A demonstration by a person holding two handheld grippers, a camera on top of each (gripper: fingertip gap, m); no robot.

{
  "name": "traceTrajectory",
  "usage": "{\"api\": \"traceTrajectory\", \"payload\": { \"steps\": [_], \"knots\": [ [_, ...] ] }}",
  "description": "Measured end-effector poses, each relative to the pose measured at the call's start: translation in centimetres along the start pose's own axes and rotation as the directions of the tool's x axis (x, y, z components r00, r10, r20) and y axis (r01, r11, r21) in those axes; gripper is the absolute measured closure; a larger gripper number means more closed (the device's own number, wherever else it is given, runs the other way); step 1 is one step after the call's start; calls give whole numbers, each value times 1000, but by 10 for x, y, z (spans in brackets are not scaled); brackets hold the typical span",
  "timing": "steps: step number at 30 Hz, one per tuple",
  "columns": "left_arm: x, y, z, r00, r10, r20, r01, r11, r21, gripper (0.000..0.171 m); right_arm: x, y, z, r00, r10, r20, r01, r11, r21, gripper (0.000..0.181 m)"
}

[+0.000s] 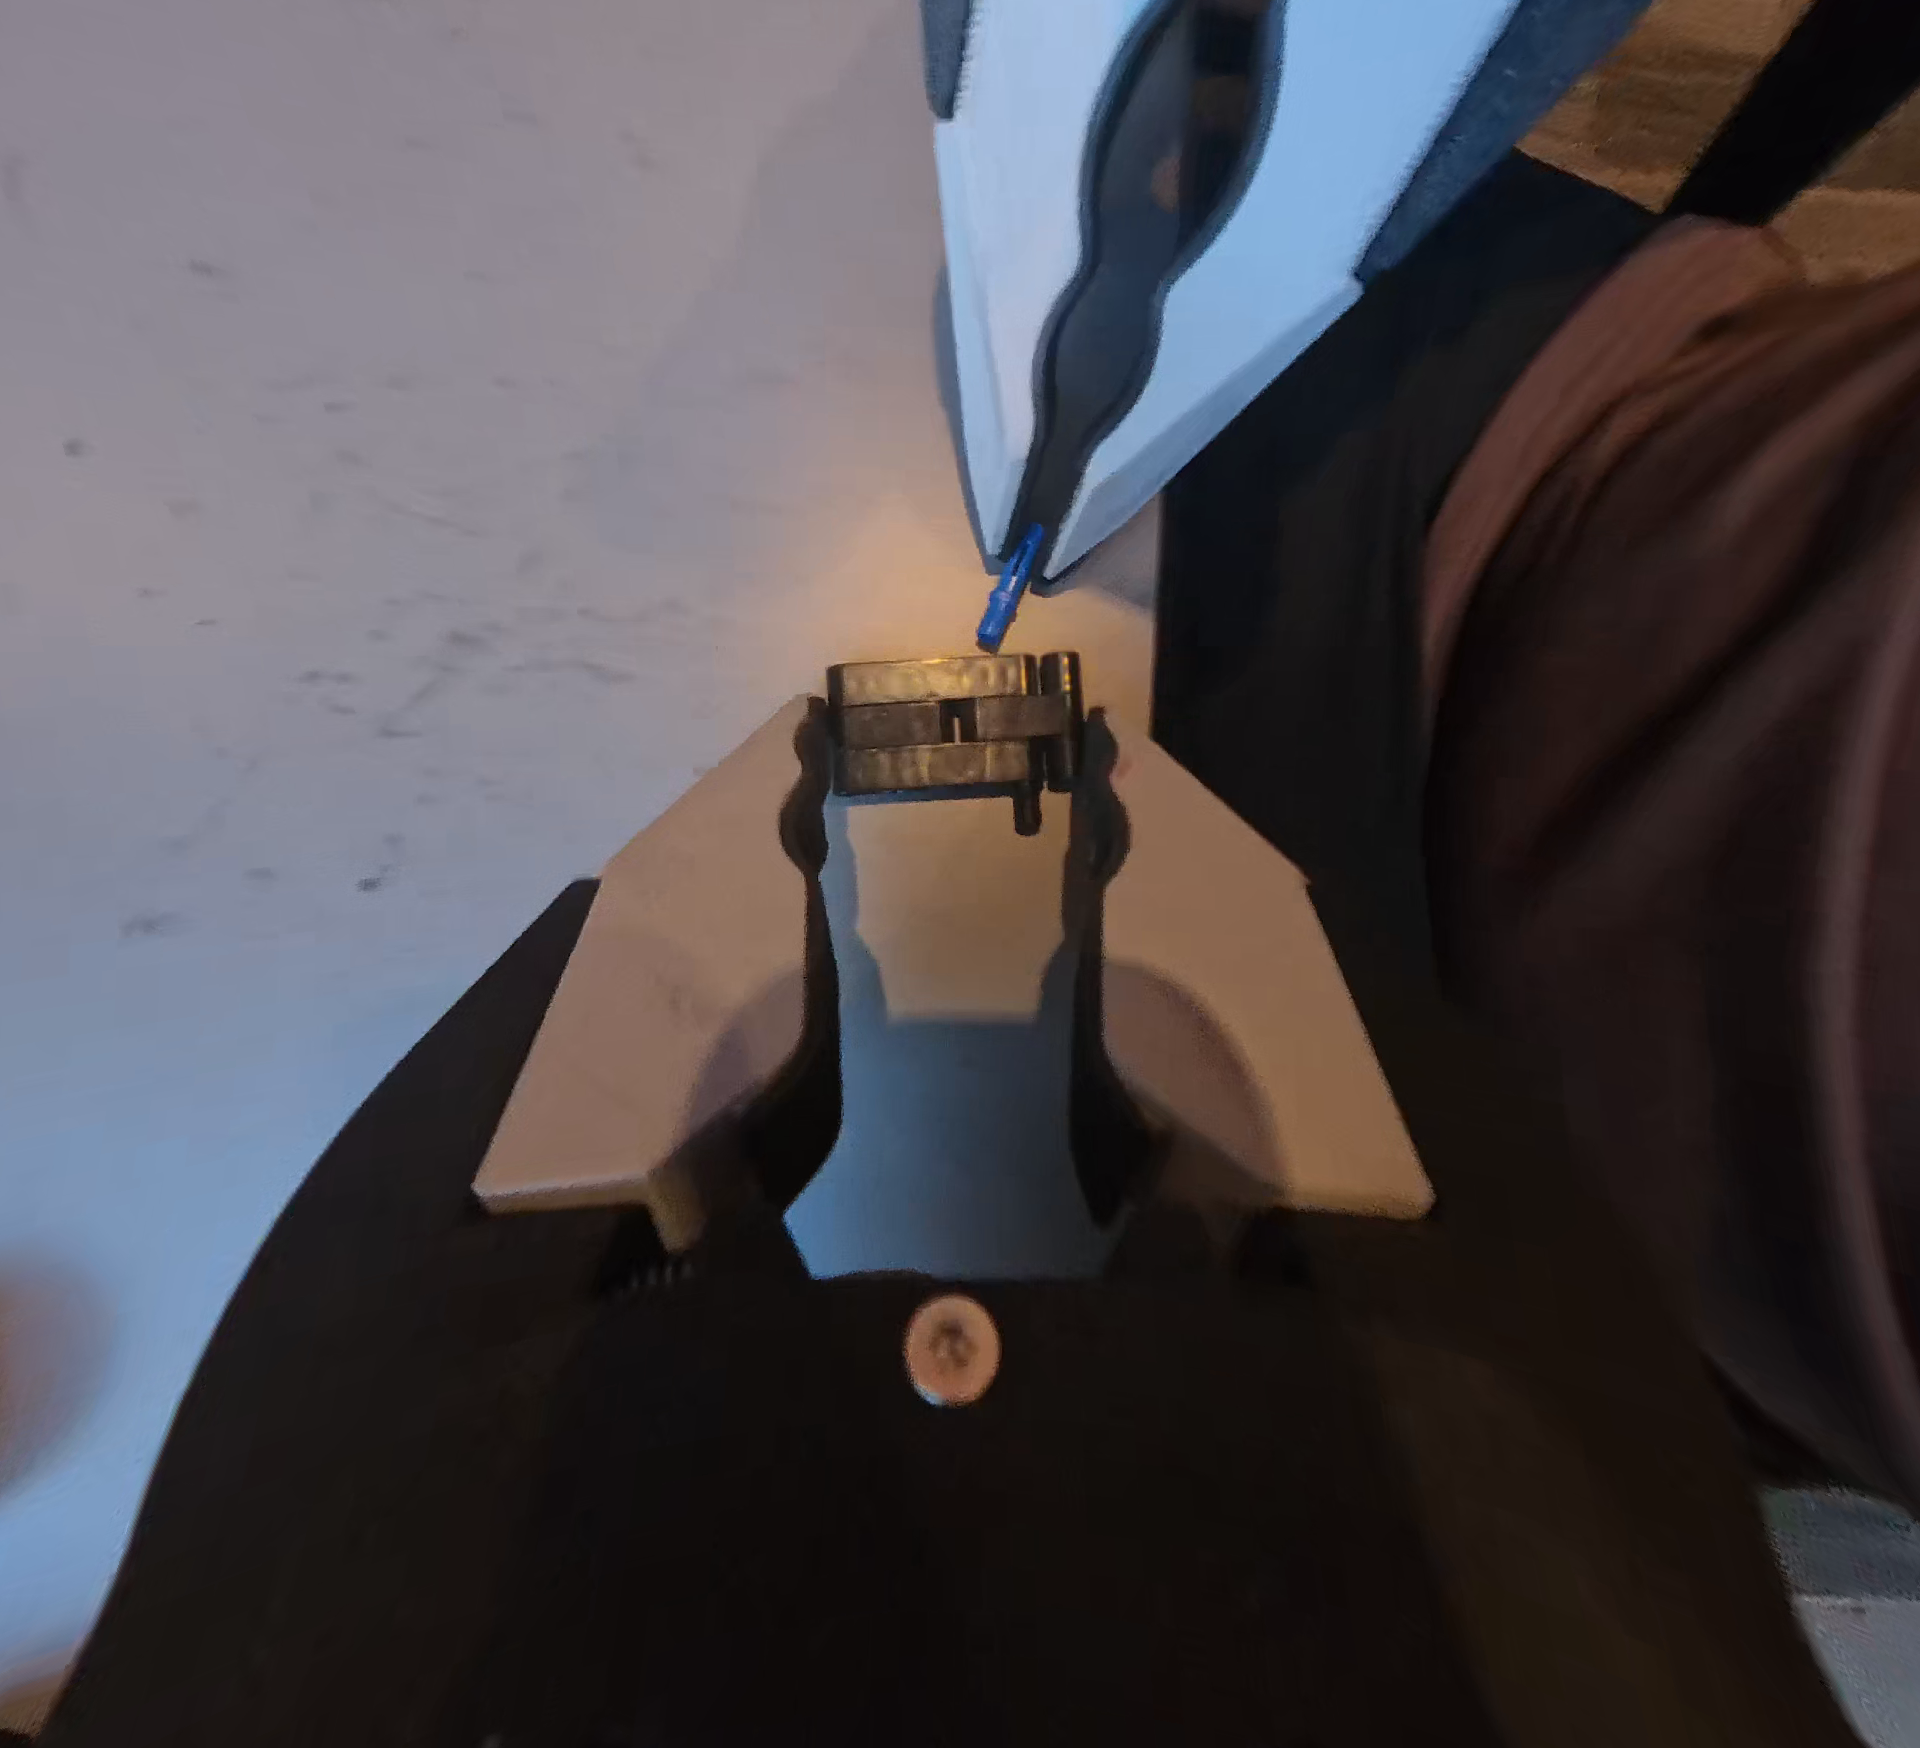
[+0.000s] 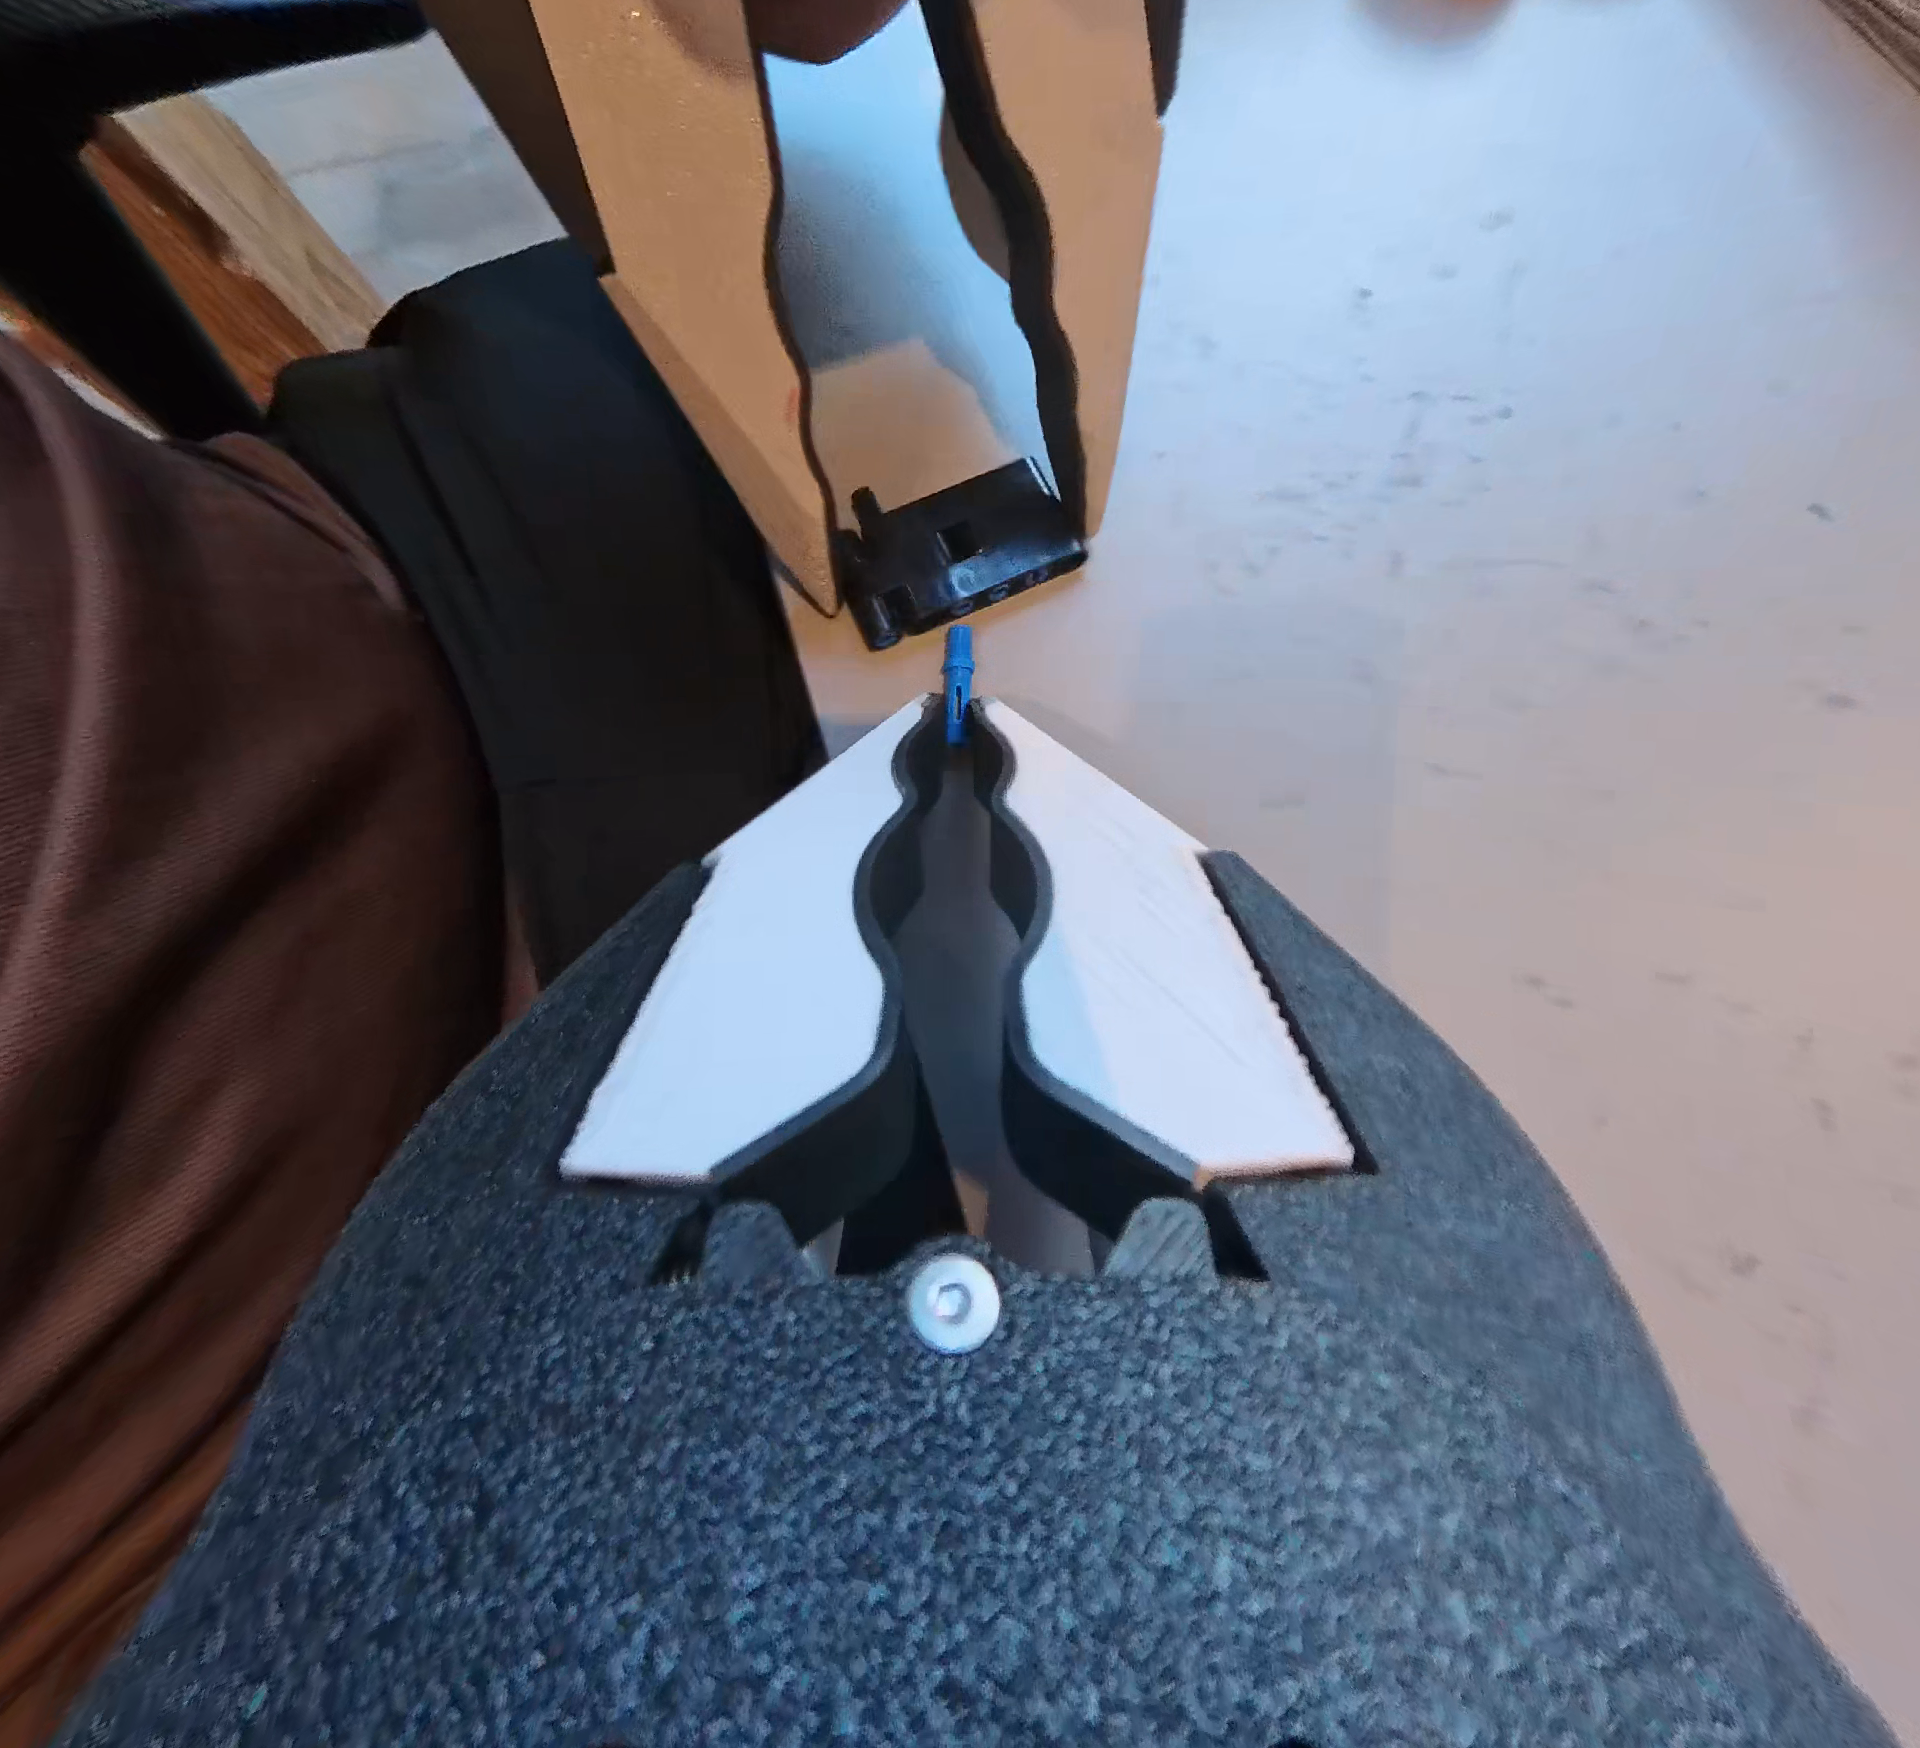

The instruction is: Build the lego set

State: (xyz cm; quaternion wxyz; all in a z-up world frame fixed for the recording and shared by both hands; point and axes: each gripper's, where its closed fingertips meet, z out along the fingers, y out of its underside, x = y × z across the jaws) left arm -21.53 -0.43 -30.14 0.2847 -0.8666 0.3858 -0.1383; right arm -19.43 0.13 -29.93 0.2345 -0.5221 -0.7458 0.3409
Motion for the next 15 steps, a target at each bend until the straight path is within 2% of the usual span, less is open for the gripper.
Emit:
{"api": "traceTrajectory", "payload": {
  "steps": [4, 15],
  "knots": [
    [11, 5, -4, 996, 68, -49, -68, 998, 5, 125, -15, -1, 1, 998, -40, 53, 41, 999, -14, 177],
    [16, 9, -7, 992, 97, -81, -91, 993, 78, 125, -24, -5, 8, 993, -93, 72, 97, 994, -53, 178]
  ]
}}
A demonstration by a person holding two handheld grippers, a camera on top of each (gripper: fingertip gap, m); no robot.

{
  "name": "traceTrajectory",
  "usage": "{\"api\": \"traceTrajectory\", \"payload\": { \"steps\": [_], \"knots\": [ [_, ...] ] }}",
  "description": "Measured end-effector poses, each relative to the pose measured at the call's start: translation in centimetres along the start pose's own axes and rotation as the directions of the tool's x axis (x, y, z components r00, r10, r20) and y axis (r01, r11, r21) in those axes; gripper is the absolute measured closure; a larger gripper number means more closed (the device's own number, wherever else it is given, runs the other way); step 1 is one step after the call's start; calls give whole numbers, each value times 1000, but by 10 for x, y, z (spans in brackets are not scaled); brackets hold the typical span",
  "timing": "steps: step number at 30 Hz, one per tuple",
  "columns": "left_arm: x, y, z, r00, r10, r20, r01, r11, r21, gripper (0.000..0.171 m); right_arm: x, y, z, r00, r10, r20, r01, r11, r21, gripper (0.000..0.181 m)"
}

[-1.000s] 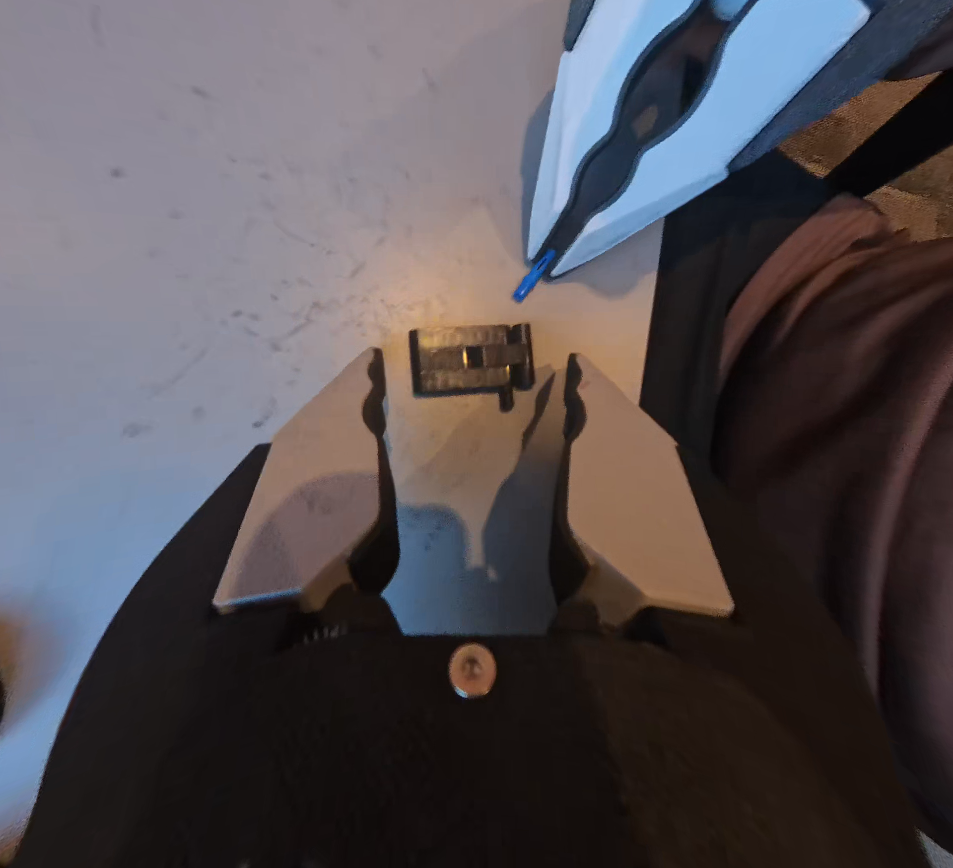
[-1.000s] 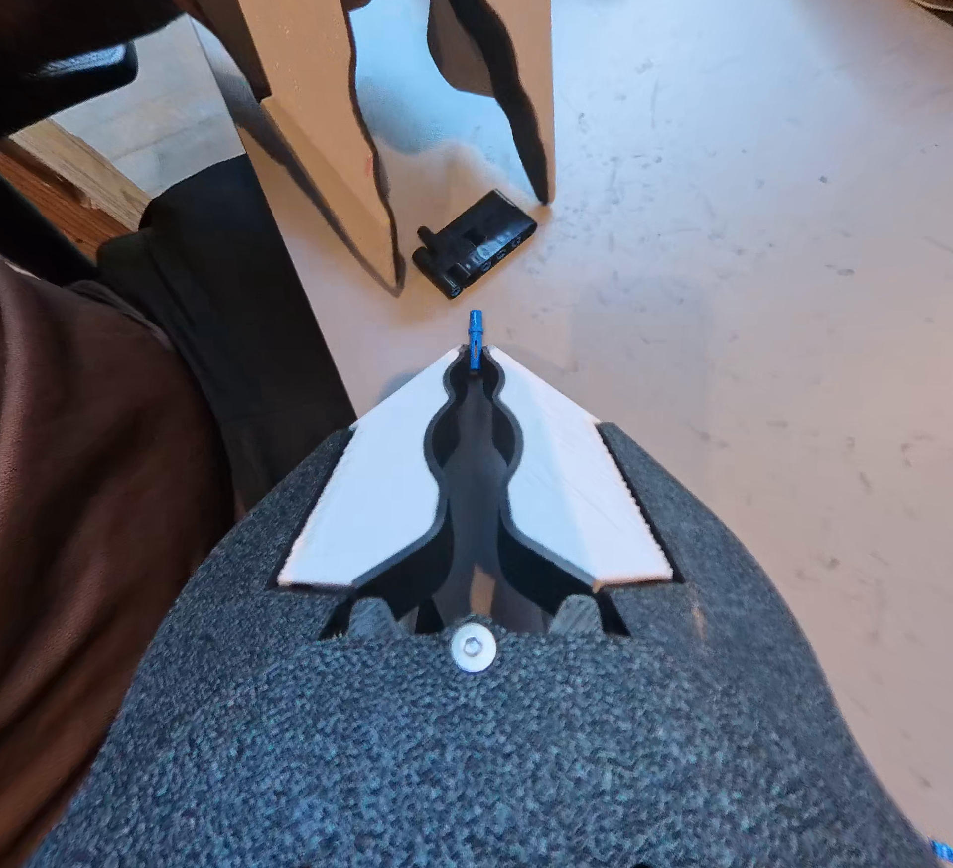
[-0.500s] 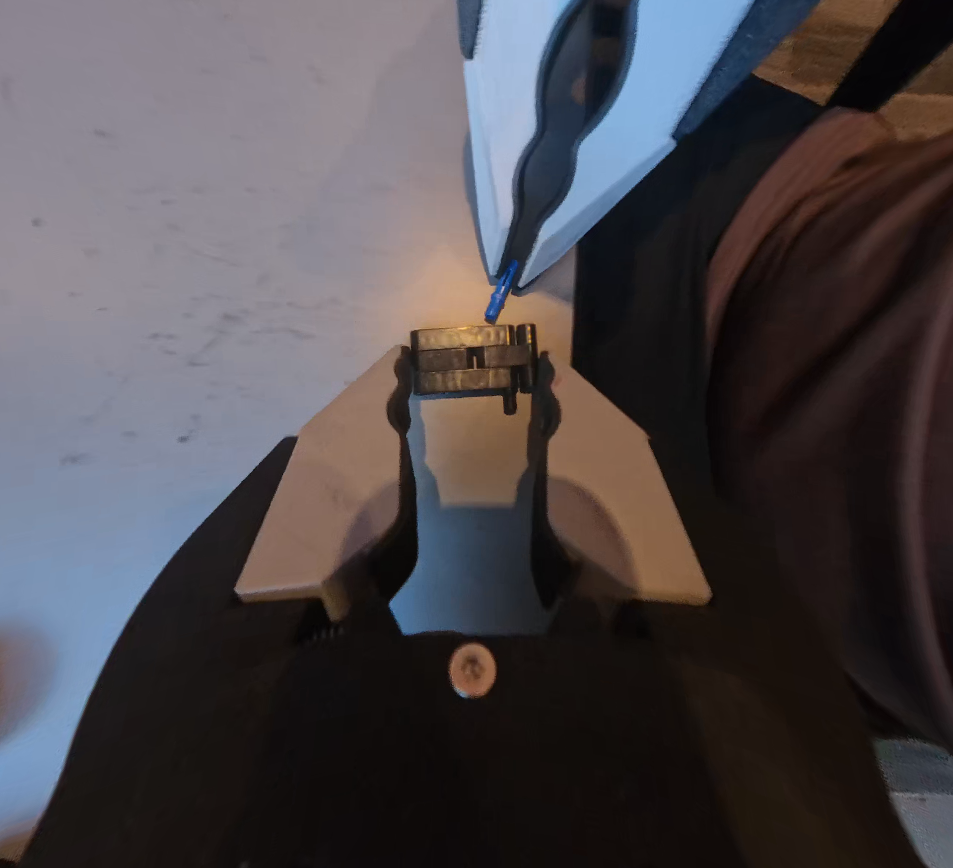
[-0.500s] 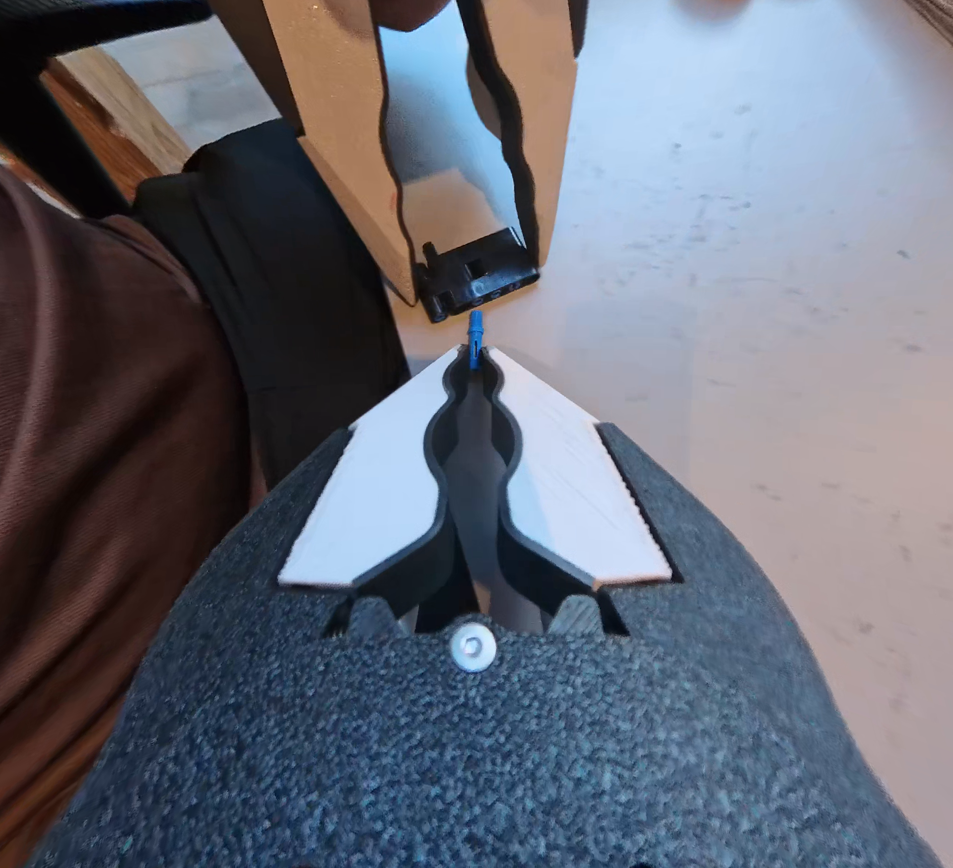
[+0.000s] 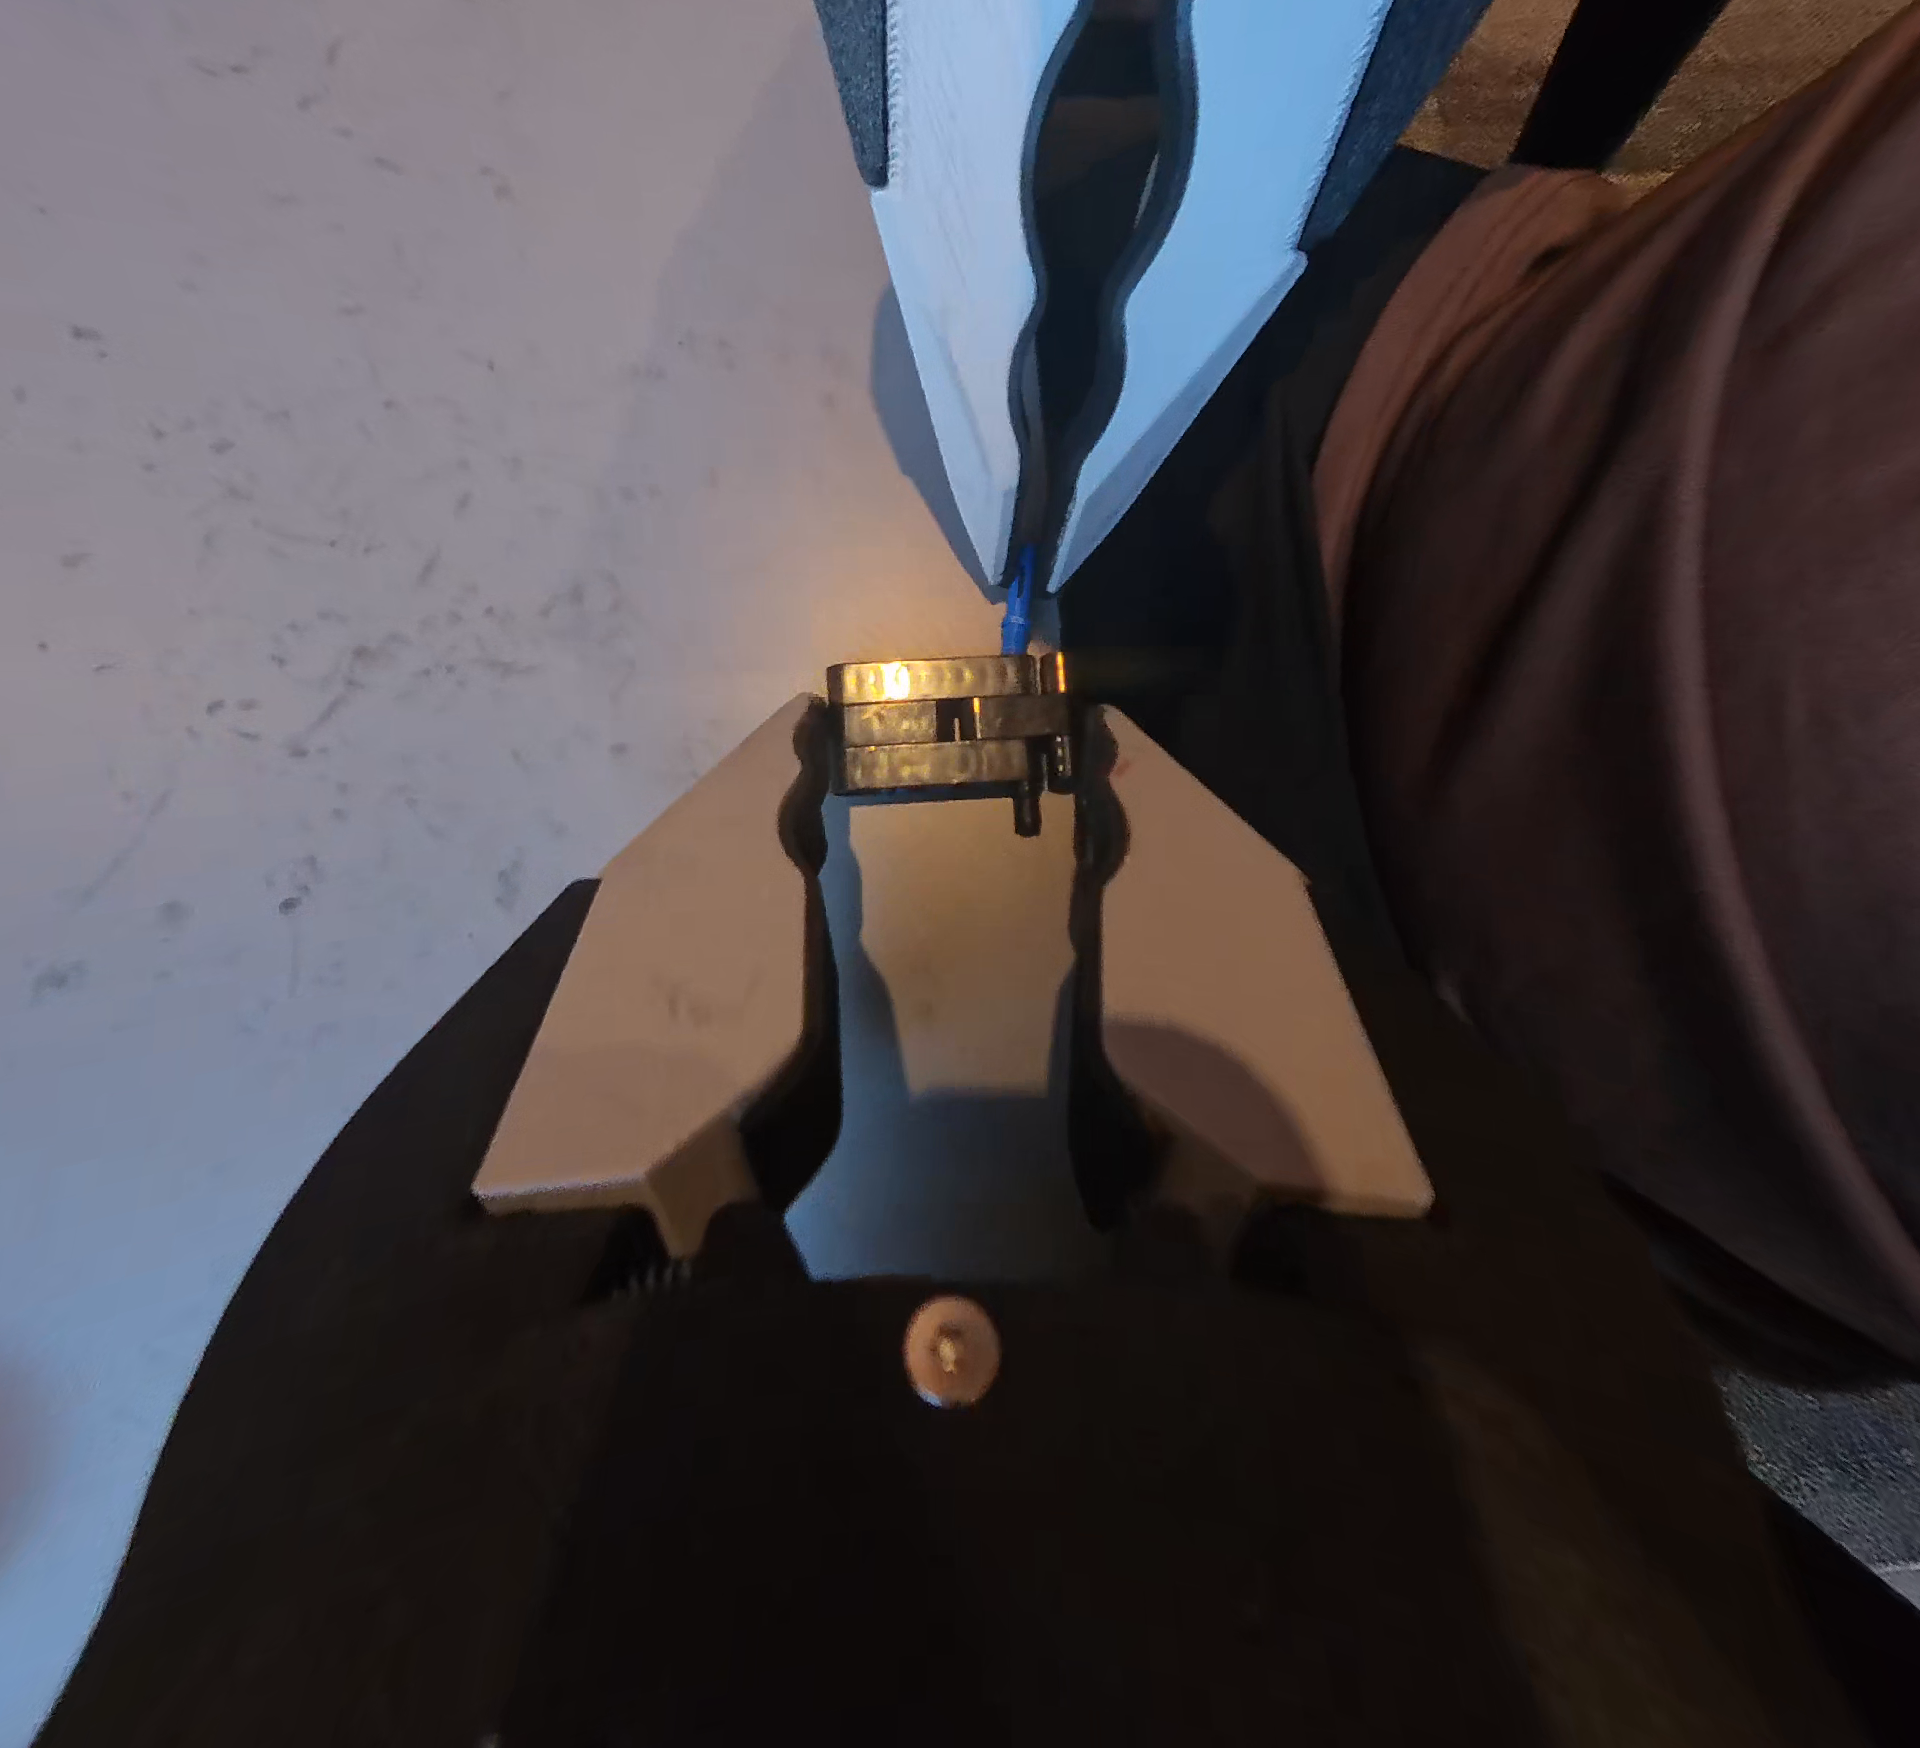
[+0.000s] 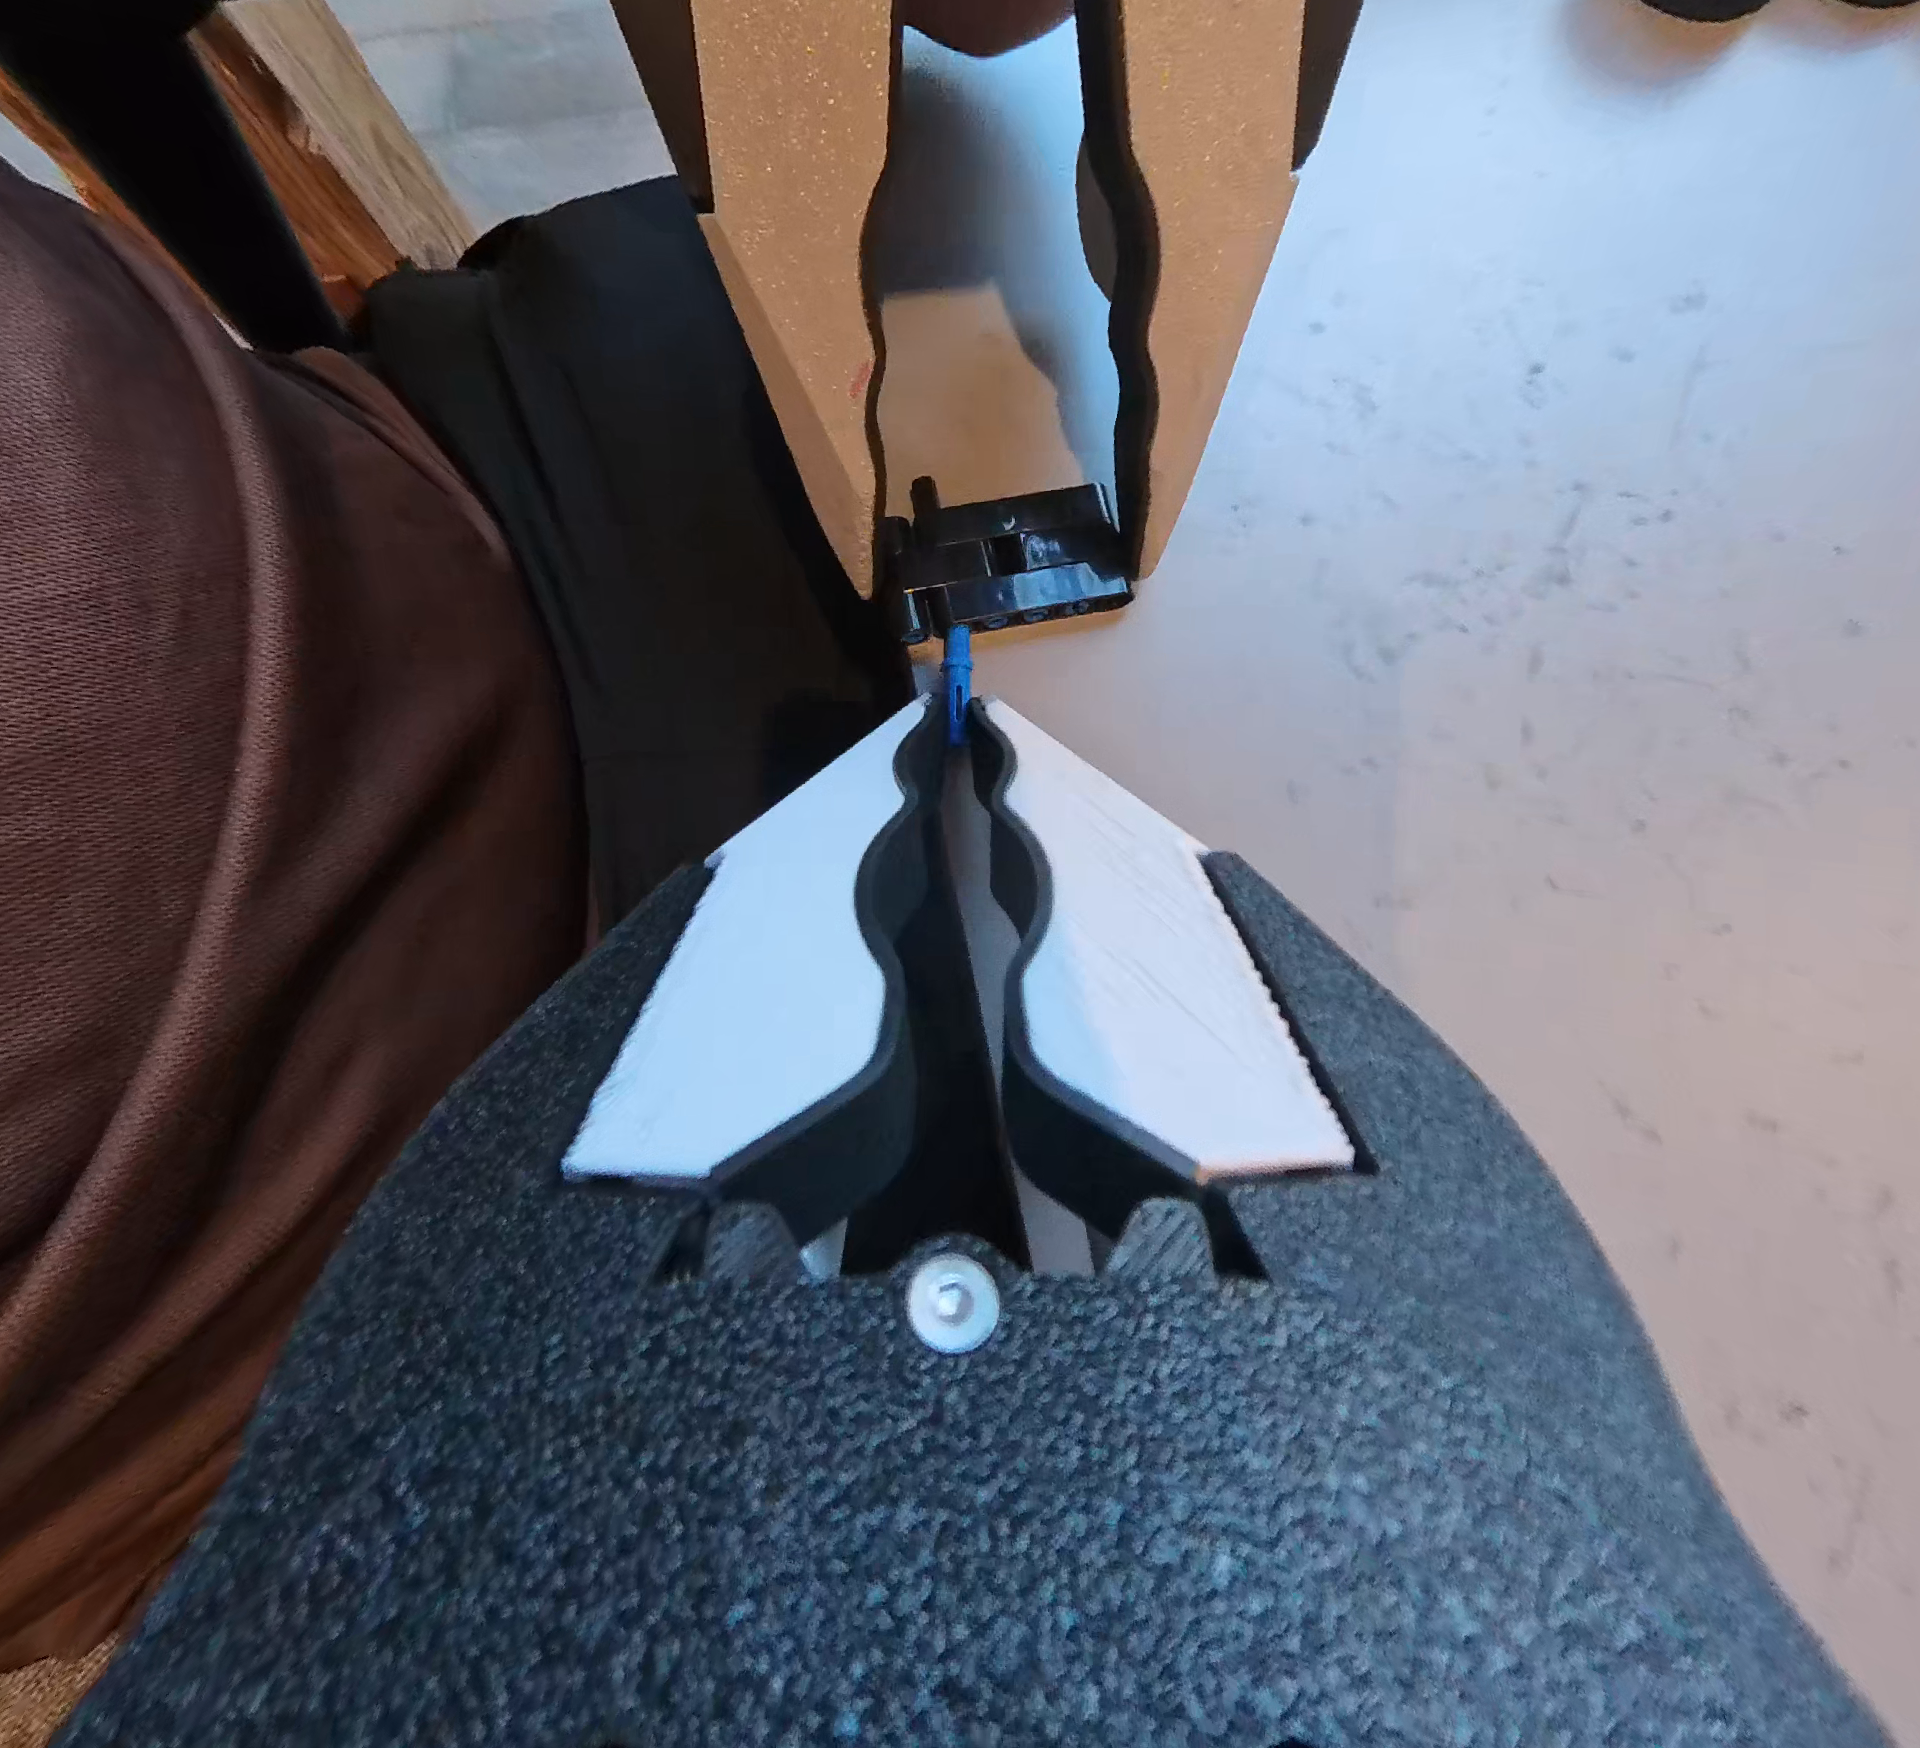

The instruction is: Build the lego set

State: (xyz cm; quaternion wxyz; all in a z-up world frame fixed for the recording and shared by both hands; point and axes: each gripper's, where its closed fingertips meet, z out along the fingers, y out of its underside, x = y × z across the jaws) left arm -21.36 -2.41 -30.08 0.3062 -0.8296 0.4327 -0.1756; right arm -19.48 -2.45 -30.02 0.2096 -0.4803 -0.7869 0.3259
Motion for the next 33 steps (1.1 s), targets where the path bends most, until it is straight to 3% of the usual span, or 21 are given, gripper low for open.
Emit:
{"api": "traceTrajectory", "payload": {
  "steps": [8, 23, 33],
  "knots": [
    [0, 2, -1, 1000, 16, -23, -15, 999, 37, 125, 0, -3, 2, 999, -48, -22, 48, 999, -8, 178],
    [-3, 3, -3, 1000, 14, -13, -13, 996, 83, 125, 2, -4, 4, 982, 167, 91, -170, 985, 24, 178],
    [-4, 3, -3, 998, 34, -45, -30, 996, 85, 126, 2, -7, 7, 989, -146, 6, 146, 989, -12, 179]
  ]
}}
